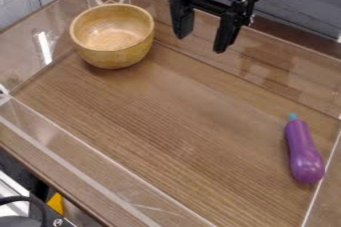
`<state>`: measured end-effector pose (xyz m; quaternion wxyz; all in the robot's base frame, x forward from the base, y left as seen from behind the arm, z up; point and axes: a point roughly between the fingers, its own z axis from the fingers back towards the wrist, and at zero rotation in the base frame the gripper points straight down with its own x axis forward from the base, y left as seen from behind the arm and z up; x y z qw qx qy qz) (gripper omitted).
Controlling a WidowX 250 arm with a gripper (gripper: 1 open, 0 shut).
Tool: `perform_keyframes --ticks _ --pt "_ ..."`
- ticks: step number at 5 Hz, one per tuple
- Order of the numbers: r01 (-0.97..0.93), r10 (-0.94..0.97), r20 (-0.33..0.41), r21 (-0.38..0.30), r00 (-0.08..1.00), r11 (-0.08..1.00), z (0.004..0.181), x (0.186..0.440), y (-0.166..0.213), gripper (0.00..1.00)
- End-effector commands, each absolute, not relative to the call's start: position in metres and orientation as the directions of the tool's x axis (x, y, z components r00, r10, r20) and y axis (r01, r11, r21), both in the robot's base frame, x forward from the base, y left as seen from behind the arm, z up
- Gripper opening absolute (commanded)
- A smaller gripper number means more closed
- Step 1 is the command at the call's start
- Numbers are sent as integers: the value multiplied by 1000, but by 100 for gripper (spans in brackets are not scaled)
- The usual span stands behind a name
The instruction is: Put the purple eggplant in the brown bowl
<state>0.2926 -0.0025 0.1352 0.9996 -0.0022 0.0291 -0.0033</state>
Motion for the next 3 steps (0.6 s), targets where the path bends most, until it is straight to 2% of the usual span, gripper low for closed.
perform_keyframes --ticks 1,2,3 --pt "35 -35 -75 -6 997 999 127 298 -5 100" --pt "52 -54 -93 -29 994 998 121 301 -35 100" --pt "30 -35 -100 -52 994 998 129 302 -66 100"
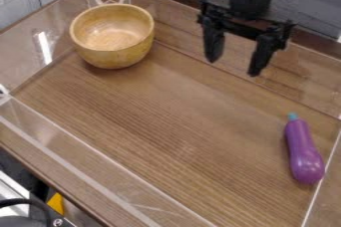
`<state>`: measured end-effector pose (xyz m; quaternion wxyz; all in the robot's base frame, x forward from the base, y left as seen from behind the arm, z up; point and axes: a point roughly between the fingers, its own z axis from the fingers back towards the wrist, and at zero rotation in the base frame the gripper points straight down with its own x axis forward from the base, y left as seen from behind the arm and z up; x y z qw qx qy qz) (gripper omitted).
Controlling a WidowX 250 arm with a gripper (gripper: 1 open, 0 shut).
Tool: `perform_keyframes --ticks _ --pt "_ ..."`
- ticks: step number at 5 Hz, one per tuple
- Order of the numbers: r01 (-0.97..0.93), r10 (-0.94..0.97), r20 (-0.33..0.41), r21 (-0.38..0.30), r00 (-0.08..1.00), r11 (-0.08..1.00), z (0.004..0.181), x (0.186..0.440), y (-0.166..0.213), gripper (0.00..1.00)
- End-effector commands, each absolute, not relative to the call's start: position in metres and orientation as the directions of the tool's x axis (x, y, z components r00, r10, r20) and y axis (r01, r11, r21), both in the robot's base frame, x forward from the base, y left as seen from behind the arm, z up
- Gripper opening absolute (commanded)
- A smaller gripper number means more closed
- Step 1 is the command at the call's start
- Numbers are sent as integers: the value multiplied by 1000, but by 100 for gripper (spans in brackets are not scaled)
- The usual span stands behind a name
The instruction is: Put the purple eggplant in the brown bowl
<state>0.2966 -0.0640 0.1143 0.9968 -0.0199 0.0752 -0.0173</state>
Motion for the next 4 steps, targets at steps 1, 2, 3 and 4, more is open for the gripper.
perform_keyframes --ticks 1,2,3,4 --pt "12 -20 -109 -72 994 997 133 305 -95 100" --pt "-47 37 -114 -88 993 995 125 296 -115 100" --pt "-114 101 -124 -101 987 988 117 285 -126 100" --pt "-160 146 -119 -113 982 981 98 276 -154 100"
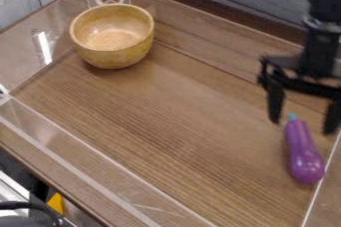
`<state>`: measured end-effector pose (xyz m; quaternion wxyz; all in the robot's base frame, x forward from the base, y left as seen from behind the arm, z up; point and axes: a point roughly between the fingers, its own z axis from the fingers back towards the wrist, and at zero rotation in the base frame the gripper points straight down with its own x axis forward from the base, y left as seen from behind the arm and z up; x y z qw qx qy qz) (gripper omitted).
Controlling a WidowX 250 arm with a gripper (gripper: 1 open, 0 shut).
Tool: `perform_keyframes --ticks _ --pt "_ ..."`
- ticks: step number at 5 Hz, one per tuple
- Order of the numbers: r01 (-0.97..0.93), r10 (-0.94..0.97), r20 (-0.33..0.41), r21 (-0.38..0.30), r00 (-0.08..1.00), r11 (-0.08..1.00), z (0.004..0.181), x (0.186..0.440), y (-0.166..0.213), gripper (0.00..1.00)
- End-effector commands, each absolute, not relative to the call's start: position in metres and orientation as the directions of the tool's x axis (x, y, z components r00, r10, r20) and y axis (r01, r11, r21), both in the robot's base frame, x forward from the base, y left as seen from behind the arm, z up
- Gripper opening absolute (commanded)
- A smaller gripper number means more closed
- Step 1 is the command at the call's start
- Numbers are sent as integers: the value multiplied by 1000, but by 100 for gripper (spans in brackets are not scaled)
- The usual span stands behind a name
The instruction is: Put the purple eggplant in the brown bowl
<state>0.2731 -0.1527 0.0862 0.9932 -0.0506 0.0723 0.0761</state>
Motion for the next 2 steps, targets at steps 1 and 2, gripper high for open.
perform_keyframes --ticks 1,2 --pt "-189 177 -109 -114 978 975 82 274 -154 100" --pt "-160 149 -104 -115 983 980 81 276 -155 100"
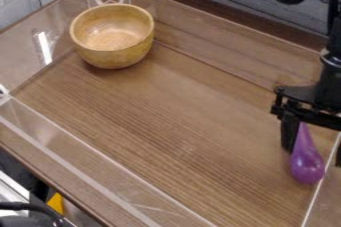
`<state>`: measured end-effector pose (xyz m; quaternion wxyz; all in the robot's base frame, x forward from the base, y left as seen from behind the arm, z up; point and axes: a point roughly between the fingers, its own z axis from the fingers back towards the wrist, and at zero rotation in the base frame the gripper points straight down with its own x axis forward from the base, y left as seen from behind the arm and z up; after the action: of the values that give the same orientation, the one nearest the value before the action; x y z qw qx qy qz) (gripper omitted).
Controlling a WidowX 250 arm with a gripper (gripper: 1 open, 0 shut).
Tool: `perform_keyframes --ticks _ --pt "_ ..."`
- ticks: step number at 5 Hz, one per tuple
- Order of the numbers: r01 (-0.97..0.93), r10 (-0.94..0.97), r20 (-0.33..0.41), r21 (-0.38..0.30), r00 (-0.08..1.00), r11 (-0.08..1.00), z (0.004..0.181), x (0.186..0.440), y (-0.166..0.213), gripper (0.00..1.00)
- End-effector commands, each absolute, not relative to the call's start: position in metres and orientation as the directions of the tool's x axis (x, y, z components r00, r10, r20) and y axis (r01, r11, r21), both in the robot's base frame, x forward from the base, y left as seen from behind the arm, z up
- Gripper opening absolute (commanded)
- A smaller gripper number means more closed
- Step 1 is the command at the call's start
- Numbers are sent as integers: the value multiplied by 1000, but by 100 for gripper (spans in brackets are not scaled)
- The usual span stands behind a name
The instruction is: Put the purple eggplant in the brown bowl
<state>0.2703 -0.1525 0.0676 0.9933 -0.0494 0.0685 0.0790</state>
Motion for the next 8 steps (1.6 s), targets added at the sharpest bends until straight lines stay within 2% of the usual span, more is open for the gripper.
perform_keyframes --ticks 1,3,6,8 --pt "-129 117 -103 -114 988 985 80 278 -155 100" --pt "-121 110 -106 -107 988 987 61 283 -156 100" --pt "-210 201 -107 -79 974 975 60 301 -154 100" --pt "-256 249 -111 -54 962 965 49 313 -155 100"
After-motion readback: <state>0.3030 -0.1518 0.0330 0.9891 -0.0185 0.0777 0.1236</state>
